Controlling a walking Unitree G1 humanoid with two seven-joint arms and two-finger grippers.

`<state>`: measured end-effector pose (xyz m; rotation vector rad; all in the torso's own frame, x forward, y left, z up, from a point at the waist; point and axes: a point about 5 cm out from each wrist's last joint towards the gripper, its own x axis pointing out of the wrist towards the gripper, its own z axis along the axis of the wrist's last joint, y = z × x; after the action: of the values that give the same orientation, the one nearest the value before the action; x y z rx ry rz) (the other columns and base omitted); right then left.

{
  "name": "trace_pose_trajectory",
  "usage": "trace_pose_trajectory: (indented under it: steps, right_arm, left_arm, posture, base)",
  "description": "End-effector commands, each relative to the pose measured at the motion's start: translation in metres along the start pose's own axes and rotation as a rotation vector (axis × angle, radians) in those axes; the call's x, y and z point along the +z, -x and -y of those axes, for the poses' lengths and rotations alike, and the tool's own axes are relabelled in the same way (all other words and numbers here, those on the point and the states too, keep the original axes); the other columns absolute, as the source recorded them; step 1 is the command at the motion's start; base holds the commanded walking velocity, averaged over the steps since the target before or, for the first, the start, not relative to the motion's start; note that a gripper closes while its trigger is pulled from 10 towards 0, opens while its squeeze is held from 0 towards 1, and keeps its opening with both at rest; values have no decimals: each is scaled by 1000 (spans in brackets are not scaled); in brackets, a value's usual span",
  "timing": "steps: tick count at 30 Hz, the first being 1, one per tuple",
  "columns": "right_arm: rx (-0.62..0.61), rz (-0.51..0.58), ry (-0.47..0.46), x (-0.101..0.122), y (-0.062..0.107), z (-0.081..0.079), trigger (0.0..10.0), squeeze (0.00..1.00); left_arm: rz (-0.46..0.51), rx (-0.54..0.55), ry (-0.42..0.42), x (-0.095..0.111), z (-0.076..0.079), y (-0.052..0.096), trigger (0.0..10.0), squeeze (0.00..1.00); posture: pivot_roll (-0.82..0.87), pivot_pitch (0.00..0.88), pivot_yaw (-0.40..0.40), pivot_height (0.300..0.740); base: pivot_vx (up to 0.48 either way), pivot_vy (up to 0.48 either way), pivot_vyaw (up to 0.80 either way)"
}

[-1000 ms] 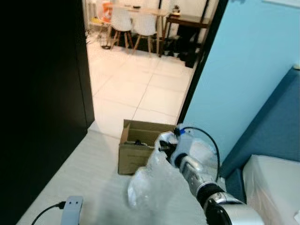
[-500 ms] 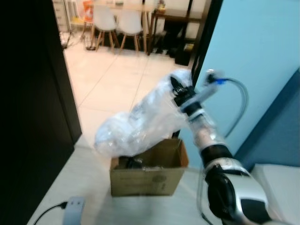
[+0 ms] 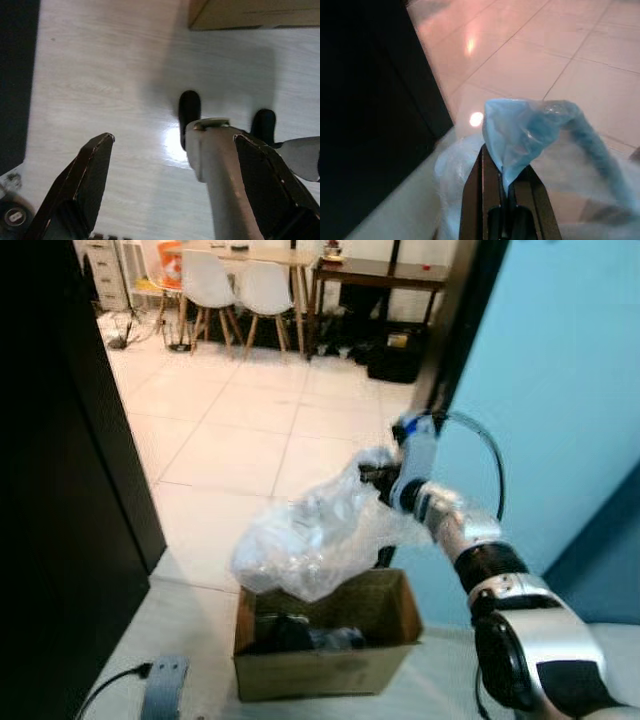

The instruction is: Clean up the room

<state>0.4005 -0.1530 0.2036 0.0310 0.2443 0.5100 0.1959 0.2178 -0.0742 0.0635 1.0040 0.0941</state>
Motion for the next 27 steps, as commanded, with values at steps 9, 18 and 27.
trace_pose_trajectory:
  steps: [9, 18, 27]
  right_arm:
    - [-54, 36, -18, 44, 21, 13, 10000, 0]
    - [-40, 21, -15, 73, 62, 21, 10000, 0]
    - [-175, -260, -49, -10, 37, 21, 10000, 0]
  left_arm:
    - [-21, -12, -2, -7, 0, 1, 10000, 0]
    - [-27, -11, -6, -7, 0, 1, 10000, 0]
    - [-28, -17, -14, -7, -1, 1, 10000, 0]
  posture:
    - [-19, 0, -74, 740]
    - [-16, 0, -67, 740]
    - [-30, 0, -61, 740]
  base:
    - [0, 0, 0]
    - [0, 0, 0]
    - [0, 0, 0]
